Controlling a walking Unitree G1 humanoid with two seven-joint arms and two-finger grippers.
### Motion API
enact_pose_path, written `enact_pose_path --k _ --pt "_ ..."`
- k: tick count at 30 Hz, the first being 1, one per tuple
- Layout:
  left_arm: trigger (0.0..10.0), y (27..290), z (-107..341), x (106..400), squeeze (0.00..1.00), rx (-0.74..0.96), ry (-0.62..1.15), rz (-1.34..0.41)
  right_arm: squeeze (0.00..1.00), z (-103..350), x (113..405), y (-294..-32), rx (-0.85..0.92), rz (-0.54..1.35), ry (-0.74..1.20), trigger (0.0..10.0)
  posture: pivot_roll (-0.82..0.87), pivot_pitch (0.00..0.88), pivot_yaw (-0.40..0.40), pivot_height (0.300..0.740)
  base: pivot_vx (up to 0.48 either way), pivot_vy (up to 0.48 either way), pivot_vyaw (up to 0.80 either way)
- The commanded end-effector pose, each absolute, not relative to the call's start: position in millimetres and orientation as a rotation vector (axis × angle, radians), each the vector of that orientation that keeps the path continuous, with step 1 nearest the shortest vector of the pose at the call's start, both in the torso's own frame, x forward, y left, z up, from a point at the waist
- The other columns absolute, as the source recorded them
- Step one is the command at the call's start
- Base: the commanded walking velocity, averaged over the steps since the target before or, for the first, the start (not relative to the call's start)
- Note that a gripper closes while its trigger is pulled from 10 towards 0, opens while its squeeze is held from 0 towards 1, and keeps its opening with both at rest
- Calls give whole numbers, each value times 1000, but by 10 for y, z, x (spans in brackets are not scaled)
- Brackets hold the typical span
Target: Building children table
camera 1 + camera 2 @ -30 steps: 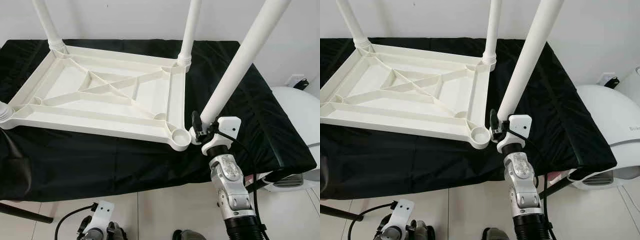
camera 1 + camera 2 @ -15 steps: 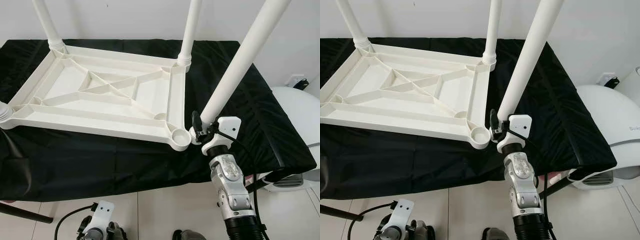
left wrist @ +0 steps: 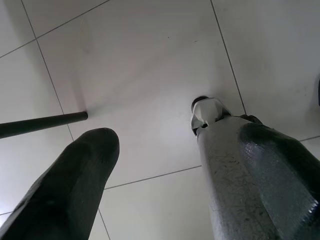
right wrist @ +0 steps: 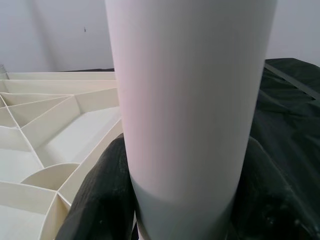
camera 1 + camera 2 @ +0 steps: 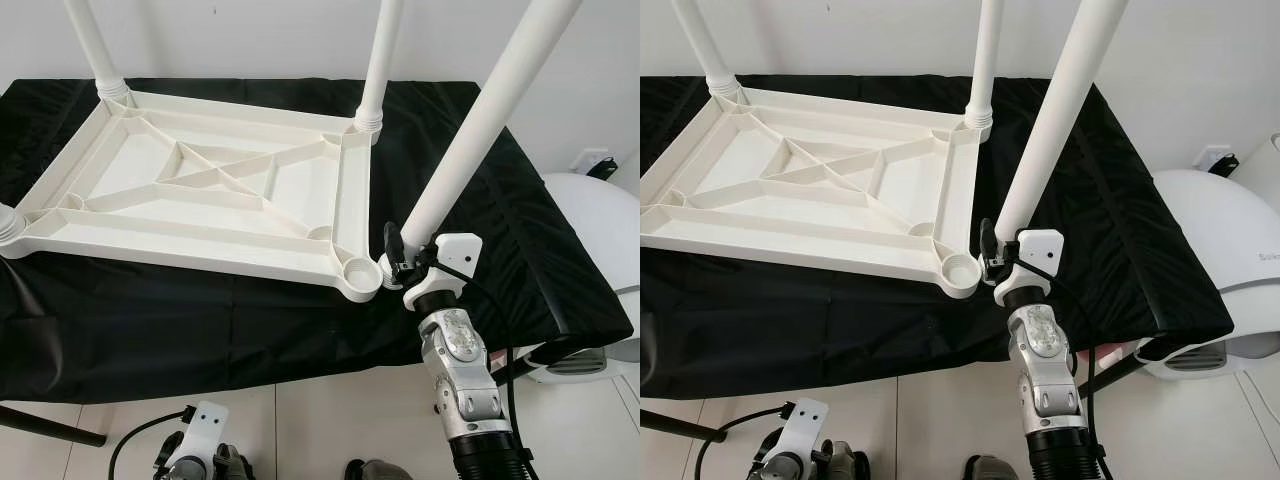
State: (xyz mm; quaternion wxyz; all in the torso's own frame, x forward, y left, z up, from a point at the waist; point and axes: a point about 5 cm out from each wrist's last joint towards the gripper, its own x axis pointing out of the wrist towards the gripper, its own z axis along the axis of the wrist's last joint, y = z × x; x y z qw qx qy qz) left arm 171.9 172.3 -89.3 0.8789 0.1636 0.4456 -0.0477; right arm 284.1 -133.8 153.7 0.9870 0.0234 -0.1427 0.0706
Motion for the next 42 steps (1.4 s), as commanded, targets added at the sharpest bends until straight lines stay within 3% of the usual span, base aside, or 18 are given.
enact_pose_path --k 1,42 --pt "10000 1708 -989 1512 0 317 1021 -161 0 1545 2828 -1341 46 139 -296 10000 54 123 8 740 0 0 0" --pt "10000 1723 -952 1603 0 336 996 -174 0 1549 2848 -1348 46 132 -306 10000 43 97 16 740 0 0 0"
